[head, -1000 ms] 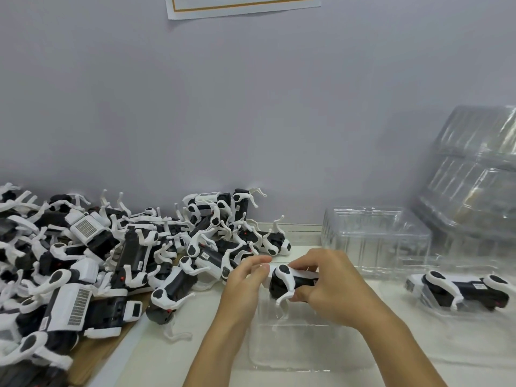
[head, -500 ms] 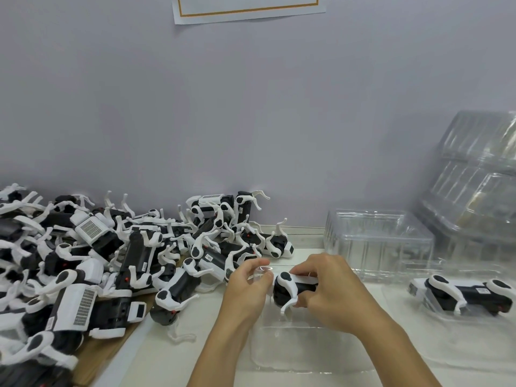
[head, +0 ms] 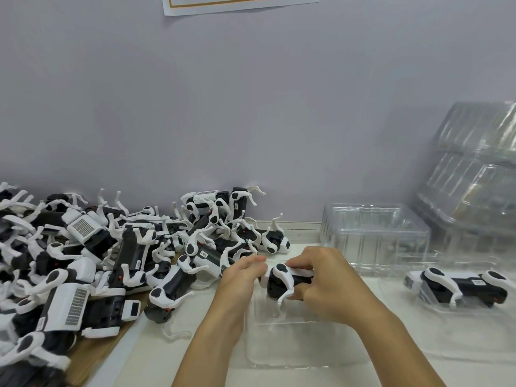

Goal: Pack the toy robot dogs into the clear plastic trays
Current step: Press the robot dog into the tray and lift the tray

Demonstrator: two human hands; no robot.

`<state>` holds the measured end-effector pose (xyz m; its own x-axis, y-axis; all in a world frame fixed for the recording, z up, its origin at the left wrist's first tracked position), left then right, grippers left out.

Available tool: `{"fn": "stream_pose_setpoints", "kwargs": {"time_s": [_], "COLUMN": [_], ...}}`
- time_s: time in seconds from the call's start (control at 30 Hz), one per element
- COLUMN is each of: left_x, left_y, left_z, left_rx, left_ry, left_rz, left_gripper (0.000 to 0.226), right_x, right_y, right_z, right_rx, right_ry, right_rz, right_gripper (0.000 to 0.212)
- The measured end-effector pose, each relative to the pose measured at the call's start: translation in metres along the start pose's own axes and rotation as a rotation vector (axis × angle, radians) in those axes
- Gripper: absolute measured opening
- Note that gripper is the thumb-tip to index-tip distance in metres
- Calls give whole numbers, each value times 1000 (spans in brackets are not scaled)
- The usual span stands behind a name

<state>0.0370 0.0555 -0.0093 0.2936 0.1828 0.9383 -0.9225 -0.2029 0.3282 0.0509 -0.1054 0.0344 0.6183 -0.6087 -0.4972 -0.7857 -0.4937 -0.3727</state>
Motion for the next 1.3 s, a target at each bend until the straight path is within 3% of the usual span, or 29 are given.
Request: {"fn": "stream_pose_setpoints", "kwargs": {"time_s": [0.2, 0.33, 0.67, 1.07, 1.17, 1.3], "left_x": [-2, -6, -4, 0, 0, 1], "left_y": [-3, -5, -4, 0, 0, 2], "left_z": [-2, -3, -3, 0, 0, 1], "left_rx": [33, 84, 54, 105, 104, 125], "left_ry": [-71, -136, -90, -177, -173, -230], "left_rz": [38, 91, 41, 88, 82, 89], "left_gripper": [17, 23, 15, 29, 32, 36], "right_x": [1, 2, 3, -5, -4, -5], "right_y": [0, 1, 1, 1, 2, 0], "right_z": [0, 2, 0, 2, 2, 4], "right_rx": [-2, -24, -19, -107, -105, -135], "right_ry": [38, 136, 56, 158, 118, 122], "right_rz": [5, 26, 29, 88, 125, 126], "right_gripper": [6, 6, 10, 14, 39, 41]}}
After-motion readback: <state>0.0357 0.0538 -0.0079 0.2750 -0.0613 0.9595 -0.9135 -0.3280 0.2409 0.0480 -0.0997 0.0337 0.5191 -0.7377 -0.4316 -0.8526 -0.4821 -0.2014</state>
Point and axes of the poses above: each hand's wrist, its own y-axis away from the middle knuckle, its own z-axis out of the palm, x = y × z, the point moved 4 cm from there along -y, towards the middle knuckle, and after that the axes turned 9 degrees about -z, right-handed, at the moved point
